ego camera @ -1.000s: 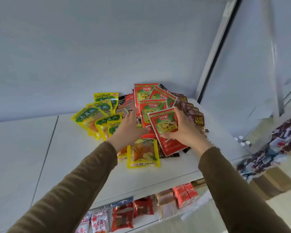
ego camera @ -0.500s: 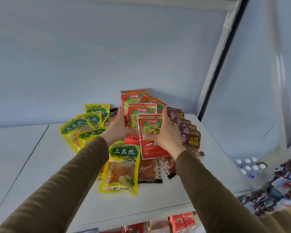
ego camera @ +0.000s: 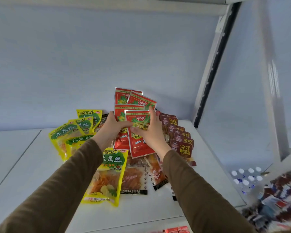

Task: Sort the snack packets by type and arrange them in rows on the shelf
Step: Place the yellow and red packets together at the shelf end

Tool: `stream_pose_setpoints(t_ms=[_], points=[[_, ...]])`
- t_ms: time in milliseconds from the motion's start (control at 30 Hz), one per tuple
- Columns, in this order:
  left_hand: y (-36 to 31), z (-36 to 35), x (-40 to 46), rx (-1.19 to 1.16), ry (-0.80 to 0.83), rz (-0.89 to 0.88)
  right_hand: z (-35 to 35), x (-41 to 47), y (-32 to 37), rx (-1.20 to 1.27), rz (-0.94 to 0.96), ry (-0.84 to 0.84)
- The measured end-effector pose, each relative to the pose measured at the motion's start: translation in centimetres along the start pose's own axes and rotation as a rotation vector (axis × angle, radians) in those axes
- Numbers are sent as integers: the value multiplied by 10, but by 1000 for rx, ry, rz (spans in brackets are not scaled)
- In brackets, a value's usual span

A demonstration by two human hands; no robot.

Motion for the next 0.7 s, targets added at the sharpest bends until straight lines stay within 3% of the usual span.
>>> stream_pose_setpoints(t_ms=[133,400,567,700], points=[[-5,-16,-8,3,-14,-79,5,-1,0,100,18,15],[2,-32,-24,-217,-76,-19,1,-10,16,112,152,150],[-8,-18,-32,-304,-20,-67,12,-11,25,378,129,337],[-1,-1,-41,-461,32,16,41,7,13,658,-17,259]])
Point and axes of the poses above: each hand's wrist, its own x-axis towards the middle knuckle, its own z-axis out of the back of the hand, y = z × x, the point moved 8 cm from there along x, towards the middle knuckle, and after that the axes turned 14 degrees about -z, right-handed, at the moved point
